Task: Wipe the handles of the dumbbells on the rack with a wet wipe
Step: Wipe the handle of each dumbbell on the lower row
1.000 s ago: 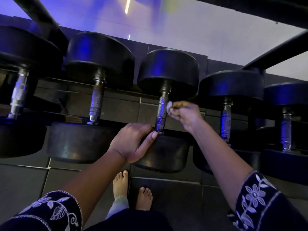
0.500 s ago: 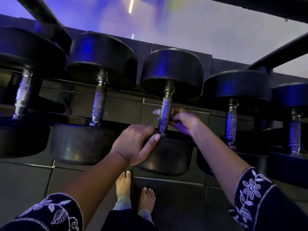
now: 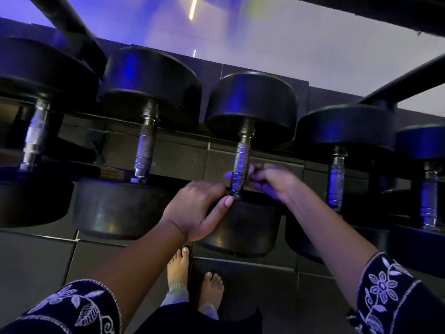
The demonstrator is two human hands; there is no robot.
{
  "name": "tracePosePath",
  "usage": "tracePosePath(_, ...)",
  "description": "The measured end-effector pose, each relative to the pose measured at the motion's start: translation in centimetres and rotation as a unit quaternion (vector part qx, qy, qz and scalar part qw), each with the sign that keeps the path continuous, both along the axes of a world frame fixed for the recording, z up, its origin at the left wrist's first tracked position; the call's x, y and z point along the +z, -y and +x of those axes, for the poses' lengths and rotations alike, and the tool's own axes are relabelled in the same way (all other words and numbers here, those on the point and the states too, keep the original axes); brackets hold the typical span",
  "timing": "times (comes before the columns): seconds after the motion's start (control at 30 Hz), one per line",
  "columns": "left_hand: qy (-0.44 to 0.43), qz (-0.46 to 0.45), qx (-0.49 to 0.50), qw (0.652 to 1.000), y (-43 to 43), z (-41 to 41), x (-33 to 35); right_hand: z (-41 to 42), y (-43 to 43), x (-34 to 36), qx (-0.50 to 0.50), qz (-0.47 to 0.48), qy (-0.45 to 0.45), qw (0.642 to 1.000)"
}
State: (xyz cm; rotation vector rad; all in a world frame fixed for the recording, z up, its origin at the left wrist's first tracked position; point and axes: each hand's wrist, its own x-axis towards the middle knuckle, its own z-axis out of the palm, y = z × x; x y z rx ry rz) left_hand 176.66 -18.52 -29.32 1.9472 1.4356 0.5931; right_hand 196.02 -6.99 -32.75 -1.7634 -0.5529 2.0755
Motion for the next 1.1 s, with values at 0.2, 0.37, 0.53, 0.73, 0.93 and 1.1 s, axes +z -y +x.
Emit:
tracePosePath(0.2, -0.005, -0.006, -0.002, 1.000, 0.0, -0.1, -0.1, -1.7, -2.6, 2.6, -0.060, 0.112, 0.082, 0.989)
tracePosePath(0.37, 0.002, -0.007, 0.002, 1.000, -0.1, 0.0, 0.1, -1.0, 2.8, 3.9, 0.030, 0.193, 0.117, 0.974)
tracePosePath(0.53, 0.003, -0.001, 0.003, 1.000, -0.1, 0.0, 0.1, -2.5, -1.2, 3.4, 0.000, 0.248, 0.209, 0.946)
tracePosePath(0.73, 0.008, 0.004, 0.004, 1.000, 0.1, 0.0, 0.0, -2.9, 1.4, 4.4, 0.096, 0.330, 0.315, 0.885)
tracePosePath(0.93, 0.015, 0.003, 0.006, 1.000, 0.0, 0.1, 0.4, -4.5, -1.4, 4.3, -0.006, 0.315, 0.373, 0.873)
tracePosePath(1.1, 0.017, 0.010, 0.005, 1.000, 0.0, 0.1, 0.4, -4.6, 1.2, 4.3, 0.064, 0.391, 0.382, 0.835)
